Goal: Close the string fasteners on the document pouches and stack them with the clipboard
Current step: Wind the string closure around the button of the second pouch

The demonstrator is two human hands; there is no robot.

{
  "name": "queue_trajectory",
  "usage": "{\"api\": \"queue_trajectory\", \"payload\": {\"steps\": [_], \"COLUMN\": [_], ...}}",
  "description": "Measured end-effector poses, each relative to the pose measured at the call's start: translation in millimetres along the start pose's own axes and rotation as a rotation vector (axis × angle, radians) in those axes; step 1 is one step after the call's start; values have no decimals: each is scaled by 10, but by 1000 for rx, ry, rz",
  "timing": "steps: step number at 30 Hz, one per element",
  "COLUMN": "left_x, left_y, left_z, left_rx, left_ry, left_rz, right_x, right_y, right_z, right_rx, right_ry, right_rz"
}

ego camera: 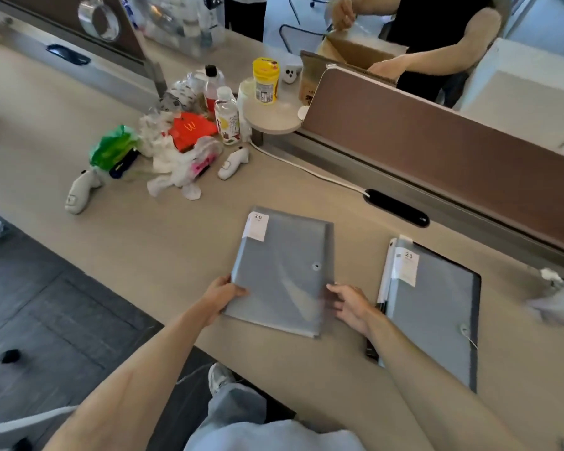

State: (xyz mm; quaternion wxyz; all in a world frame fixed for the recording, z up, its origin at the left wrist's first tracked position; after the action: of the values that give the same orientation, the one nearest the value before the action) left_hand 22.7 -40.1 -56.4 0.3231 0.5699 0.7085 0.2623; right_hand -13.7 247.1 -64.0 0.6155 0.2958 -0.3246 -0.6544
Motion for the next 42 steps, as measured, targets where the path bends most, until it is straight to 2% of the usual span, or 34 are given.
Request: {"api": "queue_trajectory", "payload": {"steps": [10,13,17,23,27,30,34,38,42], "left_x": [-446,-561,-699,-736,-608,-451,-221,-12,-104], "left_y": [-320,-420,-647,-678,-617,-606,-610,-600,-616], "left_z": [52,12,-129,-273,-368,-428,-426,-399,-513], "left_rx": [-63,-31,81,322,537,592,514,437,296], "left_ry": [-198,-272,-347,-816,-992,-1069,-1093,-1153,-943], "left_rz": [137,125,15,-174,-264,-255,-203,-238,-376], "right_x": [655,739,783,551,393,339,390,443,344], "right_y": [-255,-336,-387,-449,-465,-529,-589,-630,-744], "right_z": [324,402,474,313,195,159,210,151,103], "right_rx": [-64,-124,-200,-206,-199,-201,-237,-272,-240], "right_ry": [-130,-169,-182,-61,118,289,449,547,527], "right_rz": [-2,-69,-171,-439,-510,-468,-385,-311,-293]}}
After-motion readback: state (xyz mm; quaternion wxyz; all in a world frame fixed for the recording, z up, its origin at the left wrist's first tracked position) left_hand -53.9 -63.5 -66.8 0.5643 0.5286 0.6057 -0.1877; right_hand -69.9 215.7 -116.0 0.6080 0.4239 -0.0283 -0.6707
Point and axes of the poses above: each hand's wrist, its own y-axis away from the middle knuckle, its own x-axis out of the palm, z = x × y, the point moved 6 cm from there along -y, towards the middle knuckle, and after that the axes turned 6 degrees about -z, right-handed, at the moved point
